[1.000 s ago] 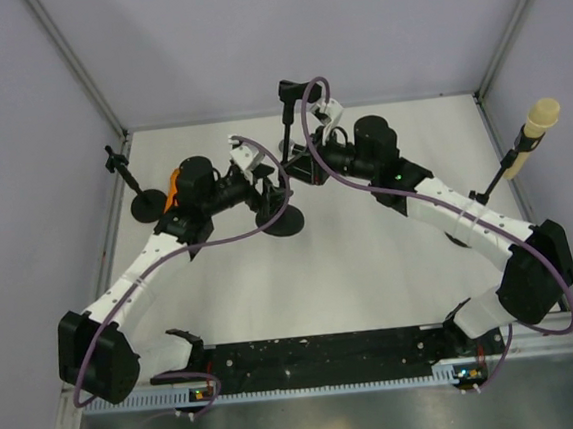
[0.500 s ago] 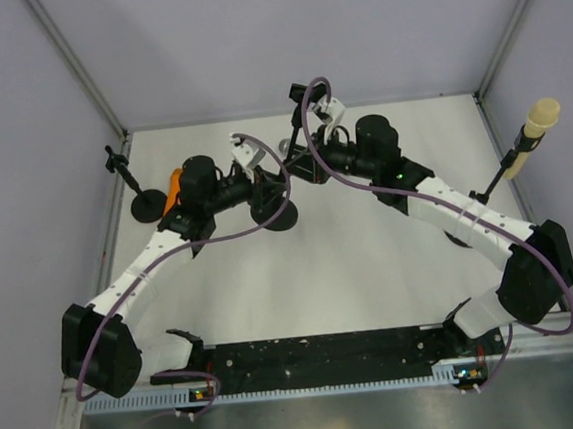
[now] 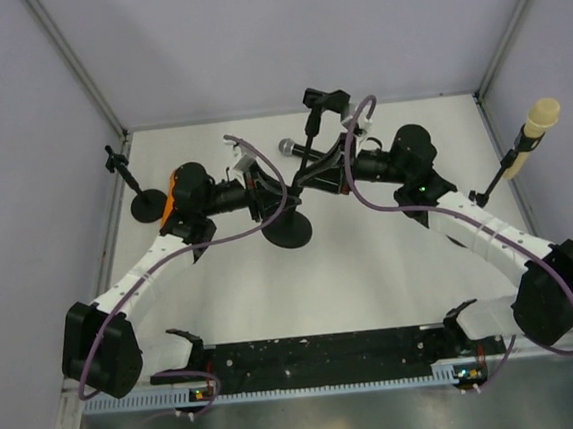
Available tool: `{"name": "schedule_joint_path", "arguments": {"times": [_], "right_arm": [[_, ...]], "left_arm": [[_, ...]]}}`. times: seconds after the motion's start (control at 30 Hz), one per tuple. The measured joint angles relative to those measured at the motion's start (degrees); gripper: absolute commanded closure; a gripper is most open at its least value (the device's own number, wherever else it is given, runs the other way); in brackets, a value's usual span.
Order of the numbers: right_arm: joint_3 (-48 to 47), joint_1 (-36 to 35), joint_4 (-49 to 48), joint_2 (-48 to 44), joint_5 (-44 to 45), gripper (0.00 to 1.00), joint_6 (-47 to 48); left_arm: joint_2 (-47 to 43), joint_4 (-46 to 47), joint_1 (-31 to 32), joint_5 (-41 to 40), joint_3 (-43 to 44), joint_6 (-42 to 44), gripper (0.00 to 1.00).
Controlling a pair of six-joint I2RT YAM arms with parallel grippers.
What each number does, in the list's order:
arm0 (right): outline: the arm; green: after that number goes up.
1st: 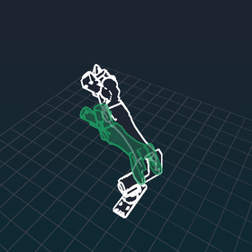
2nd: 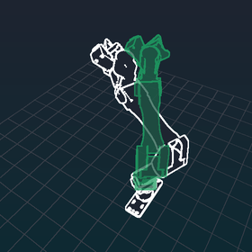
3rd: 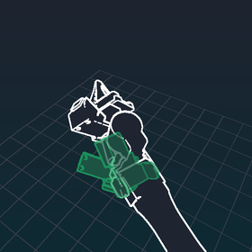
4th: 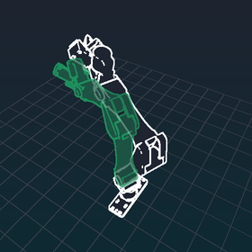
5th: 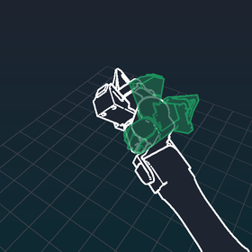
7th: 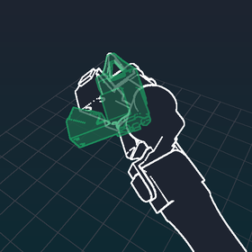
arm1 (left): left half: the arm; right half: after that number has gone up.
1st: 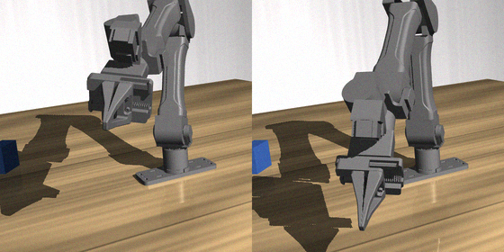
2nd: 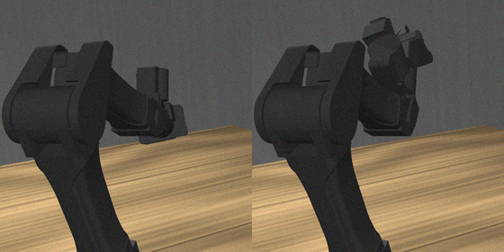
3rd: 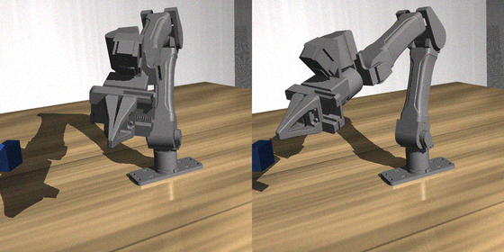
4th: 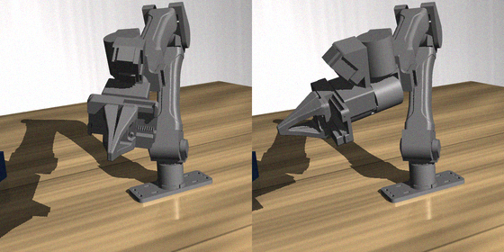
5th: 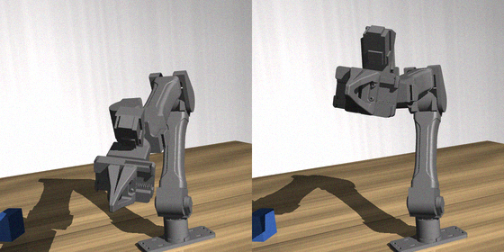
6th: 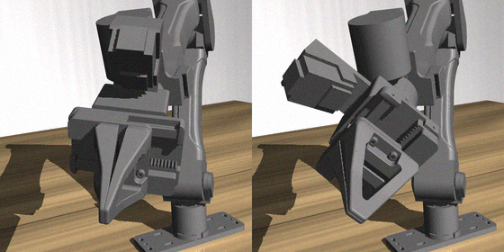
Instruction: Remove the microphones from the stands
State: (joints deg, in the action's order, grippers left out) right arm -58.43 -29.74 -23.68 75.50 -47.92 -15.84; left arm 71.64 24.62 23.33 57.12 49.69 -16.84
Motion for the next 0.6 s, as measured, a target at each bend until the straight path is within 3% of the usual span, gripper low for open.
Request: {"name": "schedule_joint_path", "arguments": {"times": [0.1, 0.27, 0.37, 0.6], "right_arm": [[1.2, 0.6, -4.7, -0.4, -4.5, 0.98, -1.4], [1.6, 0.7, -8.5, -0.5, -8.4, 0.62, -3.3], [1.5, 1.3, -8.2, -0.9, -8.3, 0.50, -1.4], [1.6, 4.8, -6.9, -2.0, -3.2, 0.43, 4.5]], "left_arm": [[-0.2, 4.7, 0.0, 3.1, -1.0, -4.4, 1.00], [-1.6, 8.9, -0.1, 5.2, -2.4, -8.6, 1.00], [-2.8, 9.6, -0.7, 6.6, -3.8, -10.9, 1.00], [-4.4, 14.7, -1.3, 10.3, -4.9, -15.6, 1.00]]}}
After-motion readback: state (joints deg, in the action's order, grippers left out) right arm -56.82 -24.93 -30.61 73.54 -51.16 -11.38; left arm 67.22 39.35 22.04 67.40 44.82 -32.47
